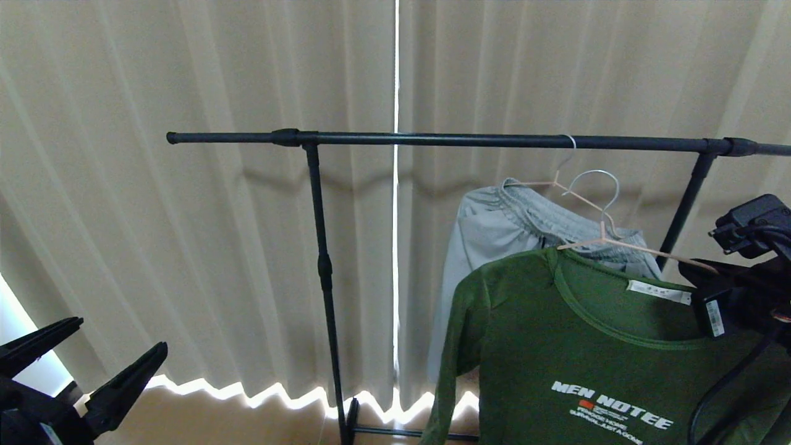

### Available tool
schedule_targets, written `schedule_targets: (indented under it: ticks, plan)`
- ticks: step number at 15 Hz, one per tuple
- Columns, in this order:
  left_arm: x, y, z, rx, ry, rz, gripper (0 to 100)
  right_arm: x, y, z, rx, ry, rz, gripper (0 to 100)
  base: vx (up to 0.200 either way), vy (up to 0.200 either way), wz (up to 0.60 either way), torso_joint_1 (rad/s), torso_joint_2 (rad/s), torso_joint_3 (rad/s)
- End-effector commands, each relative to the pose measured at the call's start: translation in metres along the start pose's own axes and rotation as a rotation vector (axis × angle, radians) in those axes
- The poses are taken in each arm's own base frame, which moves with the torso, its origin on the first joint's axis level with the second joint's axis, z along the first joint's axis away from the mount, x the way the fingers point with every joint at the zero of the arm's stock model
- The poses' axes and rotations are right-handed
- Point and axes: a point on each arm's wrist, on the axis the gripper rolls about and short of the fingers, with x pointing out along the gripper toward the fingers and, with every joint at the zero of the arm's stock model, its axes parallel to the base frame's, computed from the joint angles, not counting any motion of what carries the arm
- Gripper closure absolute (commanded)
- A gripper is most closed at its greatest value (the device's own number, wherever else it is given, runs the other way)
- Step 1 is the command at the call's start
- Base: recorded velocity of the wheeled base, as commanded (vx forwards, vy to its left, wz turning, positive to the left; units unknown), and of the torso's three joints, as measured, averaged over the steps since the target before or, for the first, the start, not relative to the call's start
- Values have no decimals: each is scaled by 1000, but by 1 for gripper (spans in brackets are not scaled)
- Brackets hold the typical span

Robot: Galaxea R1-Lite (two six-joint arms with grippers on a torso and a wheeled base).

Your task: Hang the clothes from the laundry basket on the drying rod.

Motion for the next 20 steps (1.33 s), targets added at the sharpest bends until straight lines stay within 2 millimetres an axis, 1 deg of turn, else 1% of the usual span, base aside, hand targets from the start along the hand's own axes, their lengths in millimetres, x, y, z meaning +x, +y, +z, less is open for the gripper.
schedule_targets:
  ticks: [1, 6, 8, 11, 12, 13, 14, 15, 17, 18, 19, 20]
  plan:
    - [0, 0, 0, 0, 0, 1, 0, -1, 0, 0, 0, -3, 0, 100, 200, 0, 0, 12, 2, 2]
    - [0, 0, -1, 0, 7, -3, 0, -3, -1, 1, -1, -8, -14, 100, 200, 0, 0, 3, 2, 0]
    - [0, 0, -2, 2, 7, -3, 0, -3, -2, 5, 4, -17, -23, 100, 0, 0, 0, 0, 0, 0]
    - [0, 0, -2, 3, 6, -3, 0, -2, -4, 20, 12, -65, -26, 100, 0, 0, 0, 0, 0, 0]
    - [0, 0, -2, 3, 6, -3, 0, -2, -2, 33, 13, -97, -24, 100, 0, 0, 0, 0, 0, 0]
    - [0, 0, -2, 3, 6, -3, 0, 0, -1, 36, 12, -98, -26, 100, 0, 0, 0, 0, 0, 0]
    - [0, 0, -2, 3, 6, -3, 0, 3, 4, 45, 9, -108, -32, 100, 0, 0, 0, 0, 0, 0]
    - [0, -1, -2, 3, 7, -3, 0, 7, 9, 49, 3, -106, -28, 100, 0, 0, 0, 0, 0, 0]
    - [0, -1, -2, 3, 7, -3, 0, 23, 21, 57, -12, -87, -32, 100, 0, 0, 0, 0, 0, 0]
    - [0, 0, -2, 3, 4, -3, 0, 34, 28, 61, -20, -69, -43, 100, 0, 0, 0, 0, 0, 0]
    - [0, 0, -2, 3, 4, -3, 0, 38, 30, 63, -22, -65, -48, 100, 0, 0, 0, 0, 0, 0]
    - [0, 0, -2, 3, 6, -3, 0, 48, 34, 67, -23, -56, -58, 100, 0, 0, 0, 0, 0, 0]
